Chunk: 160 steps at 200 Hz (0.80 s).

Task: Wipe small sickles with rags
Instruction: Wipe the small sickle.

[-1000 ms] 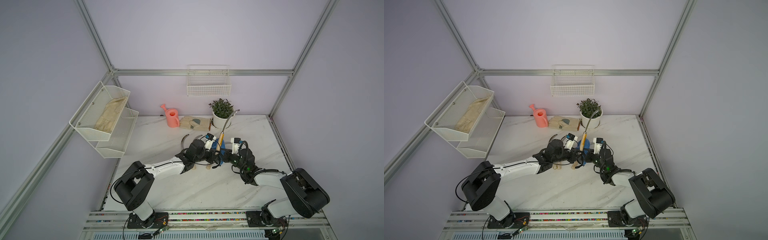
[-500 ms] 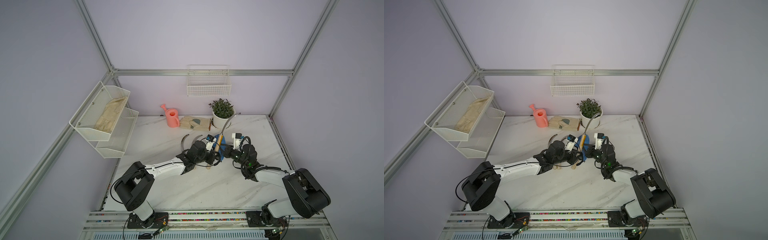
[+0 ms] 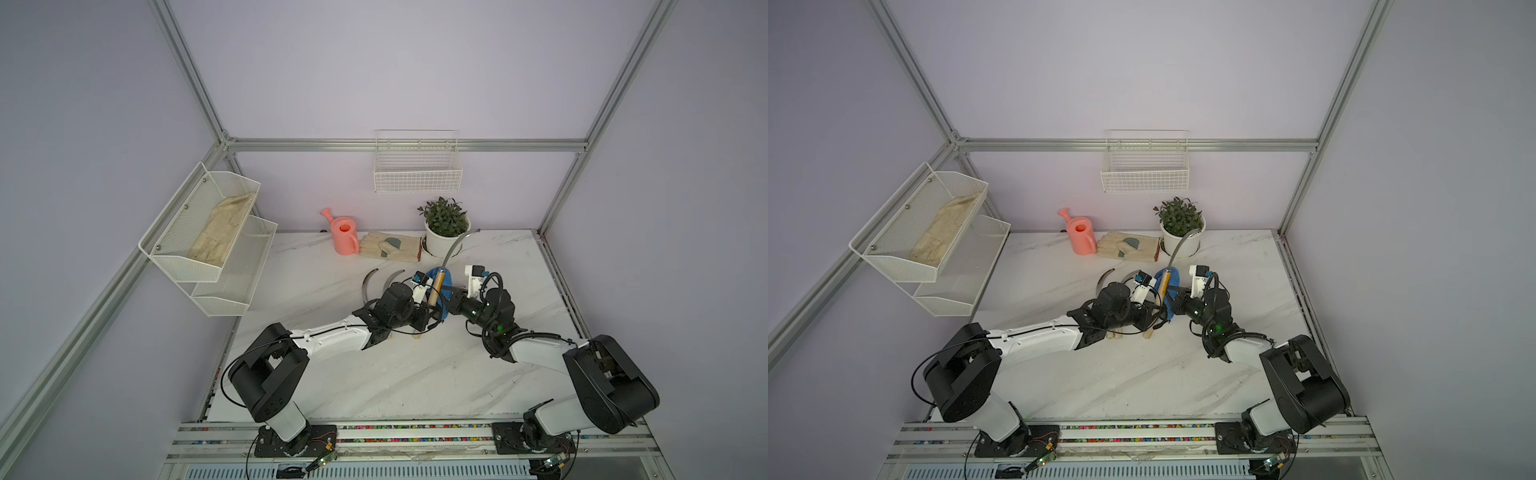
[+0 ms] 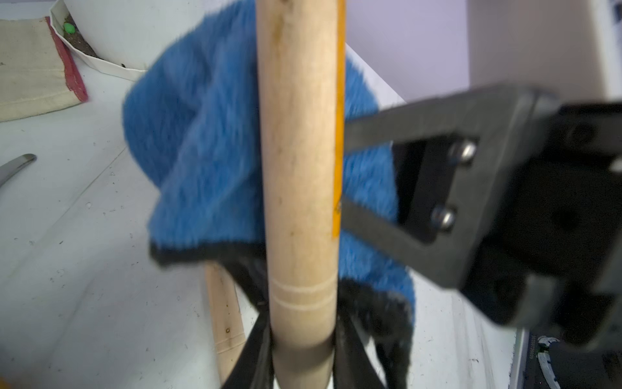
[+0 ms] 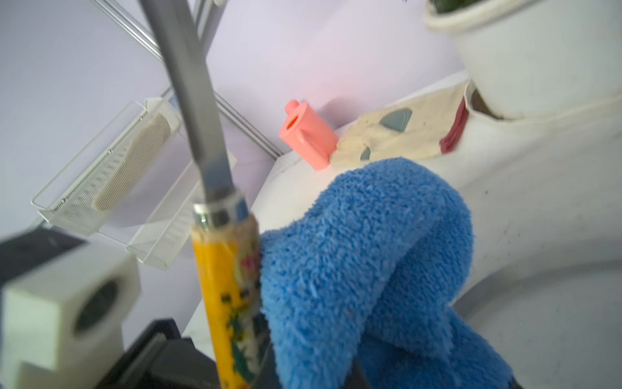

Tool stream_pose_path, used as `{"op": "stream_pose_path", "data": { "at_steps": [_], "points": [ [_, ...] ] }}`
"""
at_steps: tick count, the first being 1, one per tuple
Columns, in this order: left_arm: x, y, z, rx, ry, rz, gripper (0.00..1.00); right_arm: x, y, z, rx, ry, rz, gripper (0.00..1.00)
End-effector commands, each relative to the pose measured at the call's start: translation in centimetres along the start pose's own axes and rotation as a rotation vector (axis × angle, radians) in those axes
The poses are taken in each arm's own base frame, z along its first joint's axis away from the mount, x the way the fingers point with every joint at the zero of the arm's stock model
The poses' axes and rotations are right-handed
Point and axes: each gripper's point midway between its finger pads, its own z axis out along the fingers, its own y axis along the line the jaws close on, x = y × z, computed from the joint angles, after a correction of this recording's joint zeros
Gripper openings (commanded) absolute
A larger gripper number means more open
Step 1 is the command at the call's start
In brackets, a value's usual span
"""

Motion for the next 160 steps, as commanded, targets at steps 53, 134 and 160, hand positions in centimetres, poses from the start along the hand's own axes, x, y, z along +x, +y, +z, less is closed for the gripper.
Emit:
{"op": "stream_pose_path", "data": {
  "at_steps": [53, 134, 160],
  "points": [
    [-0.8, -0.5, 0.0, 0.016, -0.032, 0.016, 0.0, -1.6, 2.9, 0.2, -0.126, -0.051, -0.044, 0.0],
    [-0.9, -0.5, -0.3, 0.014, -0.037, 0.022, 0.0, -6.8, 2.2, -1.0, -0.134, -0.117, -0.029, 0.0],
    [-1.1, -0.4, -0.1, 0.004, -0.038, 0.023, 0.0, -3.6, 1.2, -1.2, -0.145, -0.071, 0.019, 0.0]
  ]
}}
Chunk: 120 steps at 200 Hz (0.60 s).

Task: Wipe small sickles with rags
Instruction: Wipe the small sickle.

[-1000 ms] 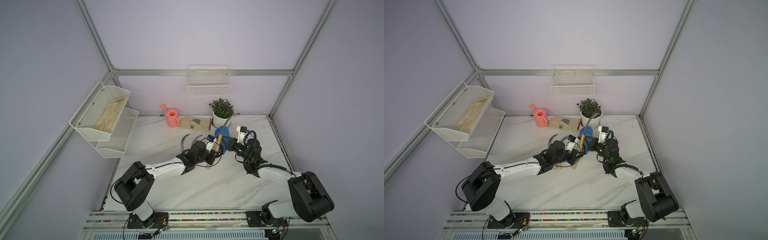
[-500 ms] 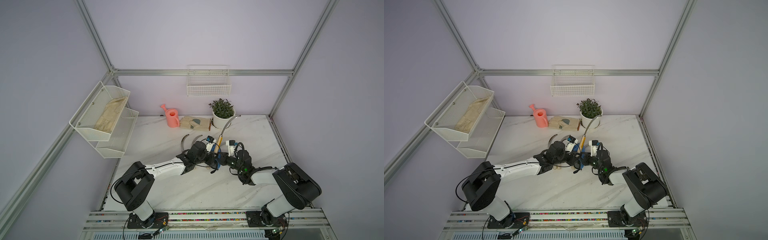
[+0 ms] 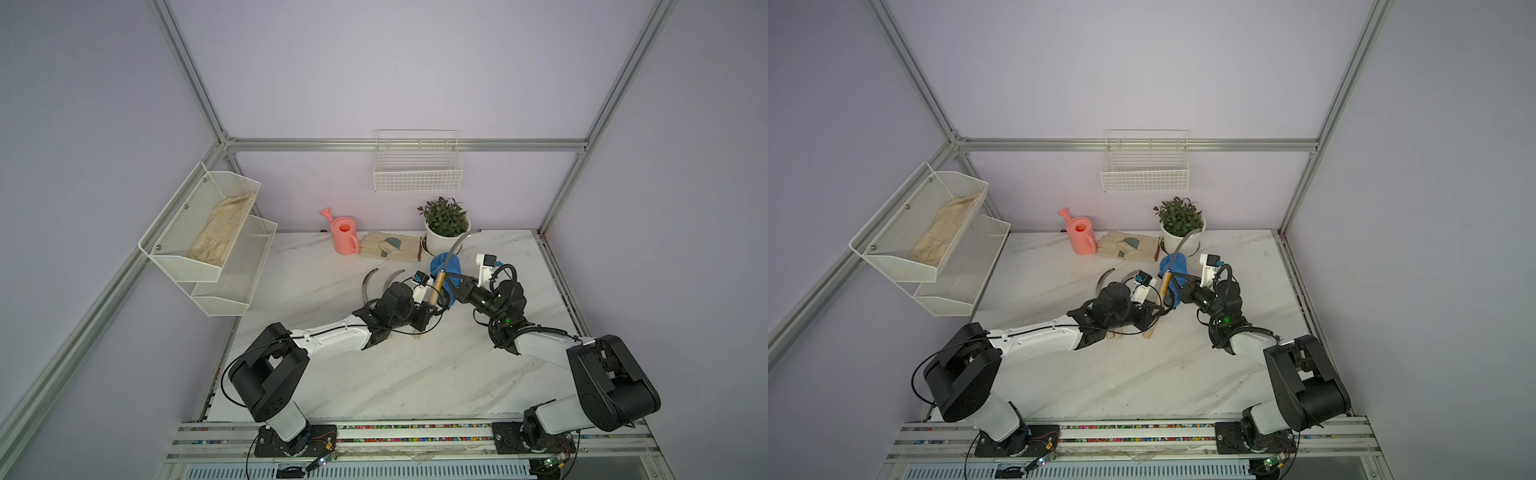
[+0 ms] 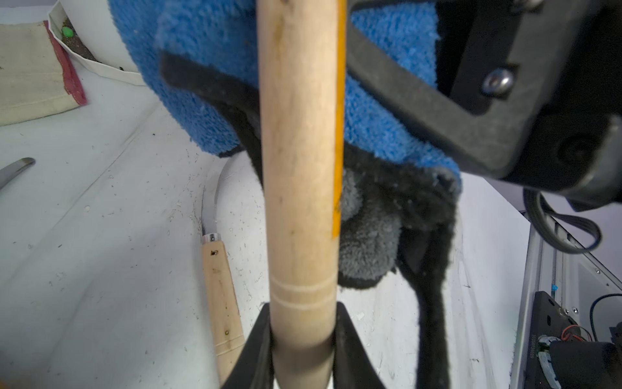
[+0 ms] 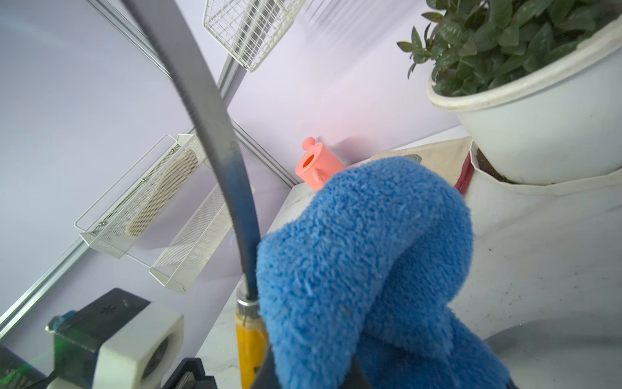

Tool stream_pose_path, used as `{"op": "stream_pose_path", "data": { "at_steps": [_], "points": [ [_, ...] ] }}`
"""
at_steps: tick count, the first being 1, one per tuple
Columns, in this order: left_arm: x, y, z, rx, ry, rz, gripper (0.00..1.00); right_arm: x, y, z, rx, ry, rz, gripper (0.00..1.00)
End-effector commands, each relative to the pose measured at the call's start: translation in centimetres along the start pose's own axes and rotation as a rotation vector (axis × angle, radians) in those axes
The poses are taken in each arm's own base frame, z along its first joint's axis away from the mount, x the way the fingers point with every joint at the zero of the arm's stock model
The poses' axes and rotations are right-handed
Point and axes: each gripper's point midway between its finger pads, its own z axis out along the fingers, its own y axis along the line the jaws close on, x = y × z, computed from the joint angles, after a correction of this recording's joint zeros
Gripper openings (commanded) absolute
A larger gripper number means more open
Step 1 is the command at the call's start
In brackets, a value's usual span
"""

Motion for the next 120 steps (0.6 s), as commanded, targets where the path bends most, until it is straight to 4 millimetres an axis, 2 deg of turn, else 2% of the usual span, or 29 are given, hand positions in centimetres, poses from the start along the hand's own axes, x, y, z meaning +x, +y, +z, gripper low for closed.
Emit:
{"op": "stream_pose_path", "data": {
  "at_steps": [1, 27, 37, 52, 74, 120],
  "points": [
    [-1.0, -0.3, -0.1, 0.002, -0.036, 0.023, 0.0, 2.7, 0.8, -0.4, -0.073, 0.048, 0.032, 0.0],
    [-1.2, -0.2, 0.0, -0.009, -0.039, 0.025, 0.0, 6.3, 0.4, -0.6, -0.06, 0.105, 0.045, 0.0],
    [-1.2, -0.1, 0.0, -0.012, -0.04, 0.023, 0.0, 7.0, 0.5, -0.6, -0.069, 0.116, 0.05, 0.0],
    [-1.2, 0.0, 0.0, -0.015, -0.037, 0.024, 0.0, 6.9, 1.0, -0.6, -0.087, 0.116, 0.049, 0.0],
    [-1.1, 0.2, 0.1, -0.03, -0.034, 0.023, 0.0, 5.1, 2.1, -0.7, -0.082, 0.081, 0.02, 0.0],
    [-0.8, 1.2, -0.1, -0.086, -0.033, 0.029, 0.0, -1.4, 5.1, -1.0, -0.065, -0.025, -0.062, 0.0]
  ]
}}
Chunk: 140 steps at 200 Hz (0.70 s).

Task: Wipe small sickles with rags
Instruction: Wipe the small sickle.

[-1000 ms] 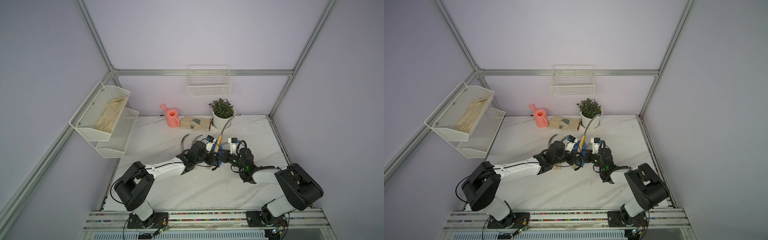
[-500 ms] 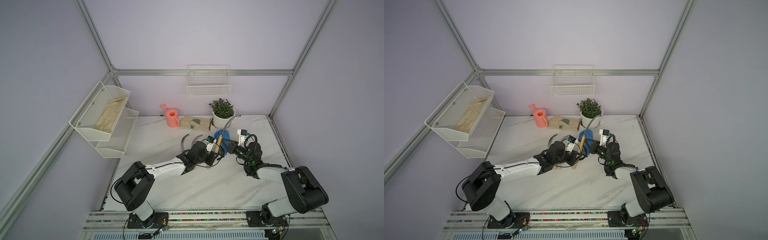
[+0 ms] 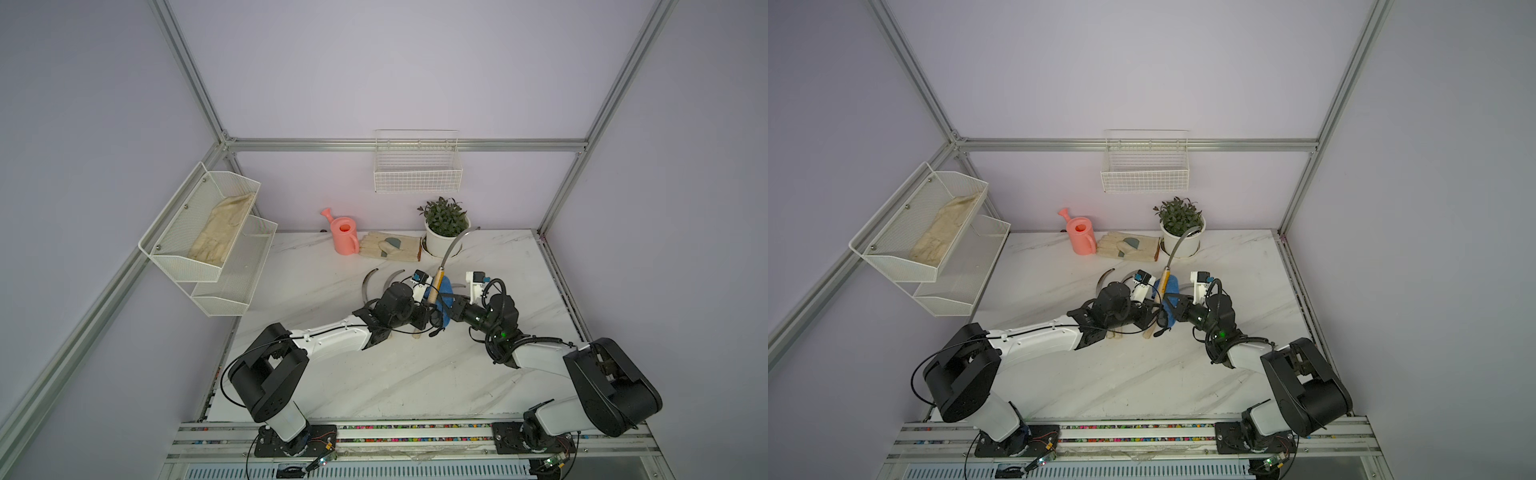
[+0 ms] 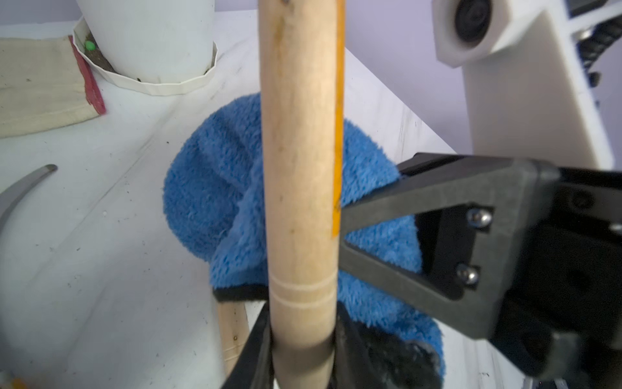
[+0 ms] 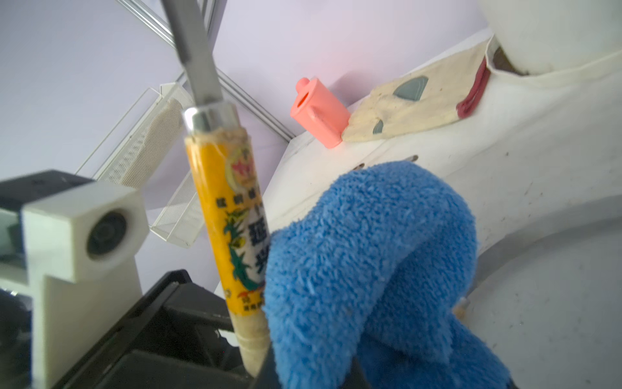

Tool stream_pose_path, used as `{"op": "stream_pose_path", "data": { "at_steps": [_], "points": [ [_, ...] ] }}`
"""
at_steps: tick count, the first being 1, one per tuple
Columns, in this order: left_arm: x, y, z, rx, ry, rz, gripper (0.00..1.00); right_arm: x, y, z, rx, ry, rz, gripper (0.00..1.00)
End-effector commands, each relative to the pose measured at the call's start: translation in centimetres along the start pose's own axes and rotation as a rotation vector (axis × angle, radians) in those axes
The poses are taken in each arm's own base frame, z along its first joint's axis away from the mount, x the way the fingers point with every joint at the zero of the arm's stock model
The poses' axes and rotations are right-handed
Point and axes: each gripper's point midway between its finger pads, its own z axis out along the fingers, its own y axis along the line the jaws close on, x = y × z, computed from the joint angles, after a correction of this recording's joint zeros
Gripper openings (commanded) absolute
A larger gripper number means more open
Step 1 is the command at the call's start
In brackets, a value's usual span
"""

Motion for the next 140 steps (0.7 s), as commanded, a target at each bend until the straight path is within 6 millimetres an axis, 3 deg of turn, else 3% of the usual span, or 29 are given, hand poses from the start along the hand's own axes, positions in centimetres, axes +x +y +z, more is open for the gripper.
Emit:
{"op": "stream_pose_path", "data": {
  "at_steps": [1, 21, 40, 73, 106, 140],
  "points": [
    [0.0, 0.7, -0.1, -0.051, 0.005, 0.018, 0.0, -5.7, 4.8, -0.6, -0.083, -0.127, -0.104, 0.0],
    [0.0, 0.9, -0.1, -0.058, 0.003, 0.019, 0.0, -7.1, 5.2, -0.4, -0.058, -0.143, -0.126, 0.0],
    [0.0, 0.8, -0.1, -0.056, 0.004, 0.018, 0.0, -6.8, 5.0, -0.1, -0.062, -0.126, -0.106, 0.0],
    [-0.4, 0.8, 0.0, -0.058, -0.007, 0.017, 0.0, -2.3, 4.2, 0.0, -0.057, -0.066, -0.082, 0.0],
    [-0.7, 0.1, 0.1, -0.017, -0.017, 0.004, 0.0, 1.6, 1.9, 0.1, -0.03, -0.012, -0.033, 0.0],
    [-0.8, -0.1, 0.1, -0.002, -0.027, -0.011, 0.0, 4.1, 2.4, 0.2, -0.066, 0.04, -0.027, 0.0]
  ]
}}
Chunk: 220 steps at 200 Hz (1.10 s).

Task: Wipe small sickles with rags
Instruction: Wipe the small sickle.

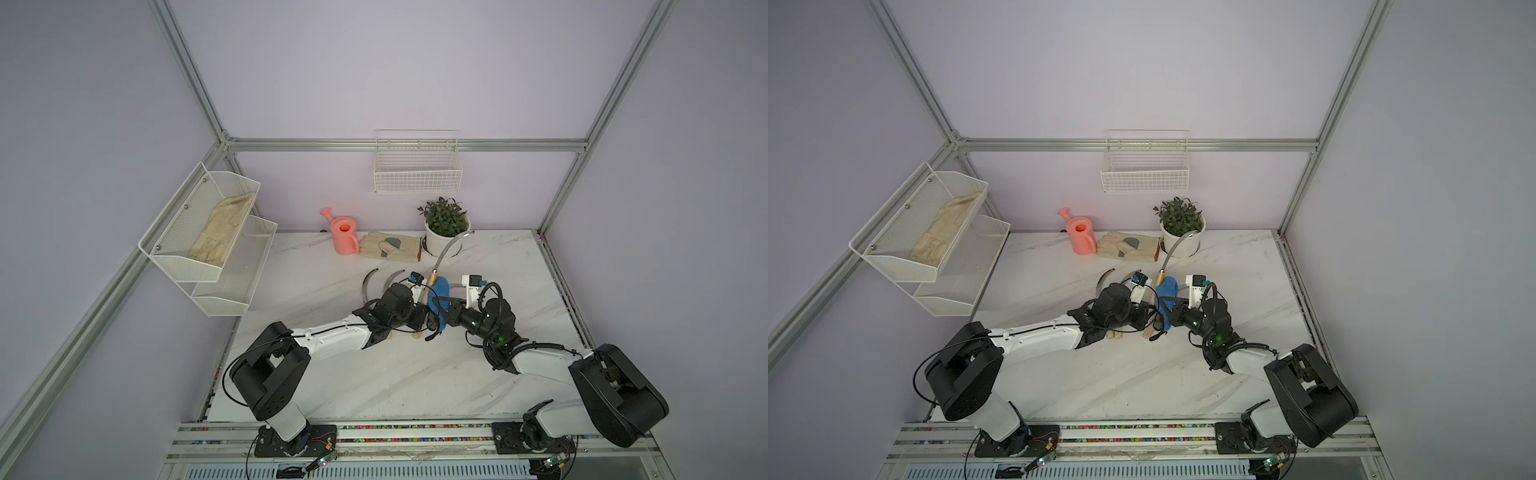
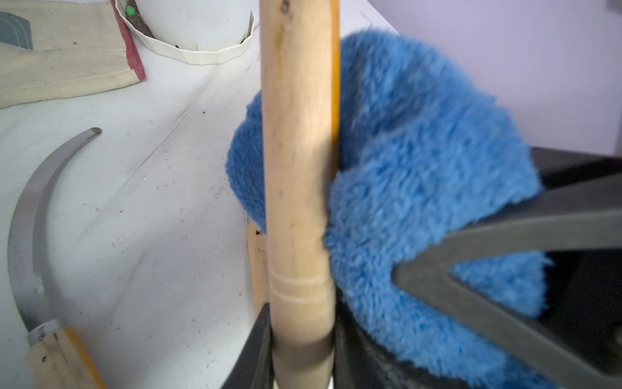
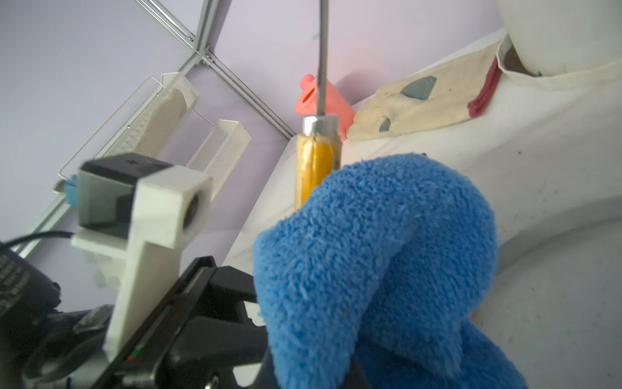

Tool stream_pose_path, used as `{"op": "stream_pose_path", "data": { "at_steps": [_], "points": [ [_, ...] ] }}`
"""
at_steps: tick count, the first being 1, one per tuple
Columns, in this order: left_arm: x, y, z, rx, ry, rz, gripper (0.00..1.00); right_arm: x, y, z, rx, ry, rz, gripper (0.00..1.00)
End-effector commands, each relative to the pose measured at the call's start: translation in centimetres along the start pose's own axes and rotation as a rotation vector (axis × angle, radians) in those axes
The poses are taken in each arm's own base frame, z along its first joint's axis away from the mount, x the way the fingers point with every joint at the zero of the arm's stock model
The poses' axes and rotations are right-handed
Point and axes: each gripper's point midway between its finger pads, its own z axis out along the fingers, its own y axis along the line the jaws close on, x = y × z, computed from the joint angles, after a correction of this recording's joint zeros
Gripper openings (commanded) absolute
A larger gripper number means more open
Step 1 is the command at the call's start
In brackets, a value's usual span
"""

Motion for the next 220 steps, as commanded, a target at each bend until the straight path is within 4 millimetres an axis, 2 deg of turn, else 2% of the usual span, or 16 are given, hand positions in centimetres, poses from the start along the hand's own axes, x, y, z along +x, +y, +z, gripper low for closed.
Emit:
{"op": "stream_pose_path", "data": {
  "at_steps": [1, 30, 64, 91, 114, 145, 171, 220],
  "points": [
    [-2.8, -2.1, -0.4, 0.087, -0.096, 0.006, 0.0, 0.8, 2.0, 0.1, -0.08, 0.004, -0.008, 0.0],
    [-2.6, -2.8, -0.5, 0.128, -0.087, 0.005, 0.0, 0.5, 1.6, -0.5, -0.052, -0.029, -0.013, 0.0],
    [-2.0, -5.1, -1.2, 0.271, -0.059, 0.015, 0.0, -2.5, -0.3, -1.5, -0.029, -0.087, 0.02, 0.0],
    [-1.6, -5.6, -1.6, 0.301, -0.04, 0.019, 0.0, -4.8, -1.0, -2.1, -0.034, -0.136, 0.025, 0.0],
    [-1.3, -6.0, -1.8, 0.326, -0.028, 0.021, 0.0, -5.3, -0.7, -1.6, -0.061, -0.132, 0.03, 0.0],
    [-1.0, -6.9, -2.0, 0.378, -0.013, 0.023, 0.0, -4.2, -0.6, -0.3, -0.138, -0.091, 0.064, 0.0],
    [-0.2, -7.0, -1.7, 0.396, 0.013, 0.017, 0.0, -4.2, -0.6, 0.4, -0.167, -0.085, 0.066, 0.0],
    [0.6, -6.7, -1.5, 0.385, 0.038, 0.017, 0.0, -7.0, 1.8, 1.5, -0.254, -0.113, 0.034, 0.0]
  ]
}}
